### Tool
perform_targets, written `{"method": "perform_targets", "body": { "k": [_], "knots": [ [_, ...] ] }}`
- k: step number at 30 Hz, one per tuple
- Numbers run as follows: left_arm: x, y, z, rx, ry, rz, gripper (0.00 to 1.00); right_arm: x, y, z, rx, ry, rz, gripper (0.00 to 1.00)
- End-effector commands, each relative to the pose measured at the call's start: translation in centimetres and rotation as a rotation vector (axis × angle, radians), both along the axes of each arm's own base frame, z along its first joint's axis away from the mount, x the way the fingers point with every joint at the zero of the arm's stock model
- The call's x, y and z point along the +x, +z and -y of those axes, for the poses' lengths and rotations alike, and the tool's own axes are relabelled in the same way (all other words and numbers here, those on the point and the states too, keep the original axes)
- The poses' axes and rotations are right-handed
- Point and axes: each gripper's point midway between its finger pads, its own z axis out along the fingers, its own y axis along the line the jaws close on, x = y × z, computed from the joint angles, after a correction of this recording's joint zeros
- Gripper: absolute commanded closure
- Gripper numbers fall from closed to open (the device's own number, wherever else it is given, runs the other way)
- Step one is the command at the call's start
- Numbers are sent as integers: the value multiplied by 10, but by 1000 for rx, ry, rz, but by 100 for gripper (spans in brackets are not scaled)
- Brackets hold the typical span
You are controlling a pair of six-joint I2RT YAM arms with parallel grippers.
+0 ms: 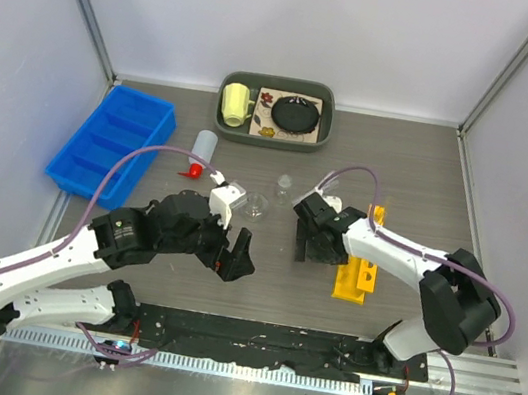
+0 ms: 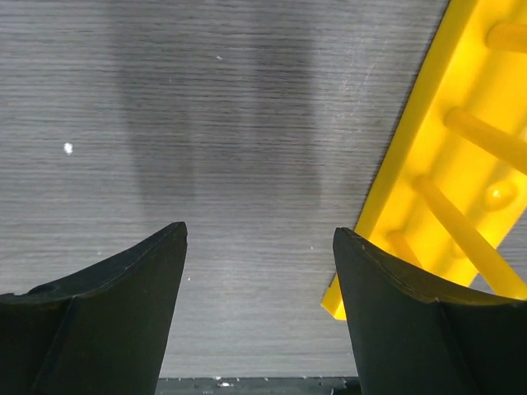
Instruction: Organize the chemistry lab equipment
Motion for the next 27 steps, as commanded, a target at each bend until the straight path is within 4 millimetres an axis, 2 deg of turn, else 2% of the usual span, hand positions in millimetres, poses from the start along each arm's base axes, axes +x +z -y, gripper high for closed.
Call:
{"method": "perform_targets", "body": {
  "k": [1, 7, 14, 27],
  "knots": [
    [3, 11, 1, -28, 15, 16, 0, 6, -14, -10, 47, -46, 24, 23],
    [4, 7, 3, -20, 8, 15, 0, -1, -27, 5, -10, -80, 17, 20],
    [6, 4, 10, -17, -2, 11, 0, -7, -41, 36, -112, -170, -9, 16],
    [12, 0, 15, 1, -7, 24, 0, 15, -47, 96, -146, -377, -46, 11]
  ]
}}
